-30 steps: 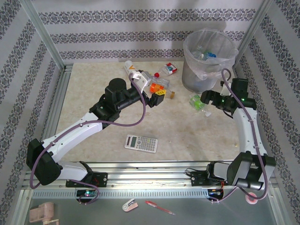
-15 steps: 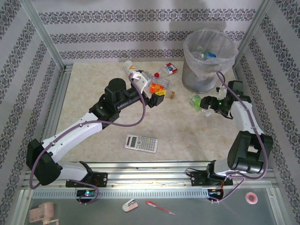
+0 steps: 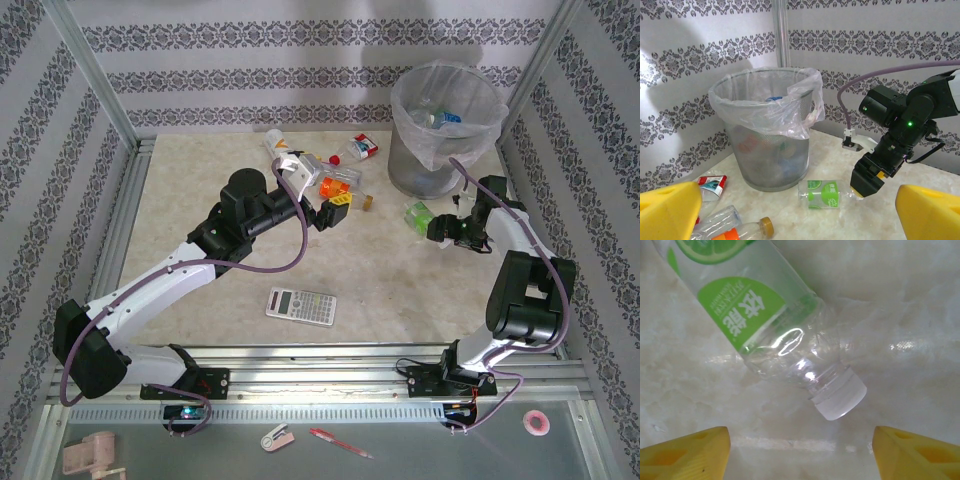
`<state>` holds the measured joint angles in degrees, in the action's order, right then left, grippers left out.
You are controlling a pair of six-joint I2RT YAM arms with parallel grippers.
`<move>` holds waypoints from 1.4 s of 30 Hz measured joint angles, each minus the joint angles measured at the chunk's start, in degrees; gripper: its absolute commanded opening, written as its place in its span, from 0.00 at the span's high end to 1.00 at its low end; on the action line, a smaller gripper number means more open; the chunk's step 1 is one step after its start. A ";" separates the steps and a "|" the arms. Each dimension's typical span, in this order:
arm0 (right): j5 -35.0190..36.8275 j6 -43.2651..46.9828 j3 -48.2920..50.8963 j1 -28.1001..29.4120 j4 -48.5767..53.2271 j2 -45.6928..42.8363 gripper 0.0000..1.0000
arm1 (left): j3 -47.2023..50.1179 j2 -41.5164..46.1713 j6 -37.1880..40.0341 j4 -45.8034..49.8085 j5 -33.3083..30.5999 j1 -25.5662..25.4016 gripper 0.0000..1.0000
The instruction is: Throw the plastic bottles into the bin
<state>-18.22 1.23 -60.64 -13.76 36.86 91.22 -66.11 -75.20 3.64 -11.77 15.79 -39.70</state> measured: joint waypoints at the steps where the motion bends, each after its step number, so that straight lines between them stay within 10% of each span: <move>1: 0.24 0.52 -0.02 0.00 -0.02 0.39 0.28 | 0.15 0.04 0.09 -0.04 -0.02 0.00 0.00; 26: 7.85 9.31 -3.10 6.14 -2.47 9.11 0.43 | 1.55 1.05 0.85 0.00 -1.29 0.00 0.00; 42: 9.46 10.64 -3.13 8.76 -2.49 10.56 0.77 | 2.78 2.08 1.09 0.20 -1.55 0.00 0.00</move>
<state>-8.75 11.88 -63.77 -4.99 34.37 101.78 -63.33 -73.12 4.73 -11.57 14.24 -39.70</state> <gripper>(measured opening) 0.314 0.997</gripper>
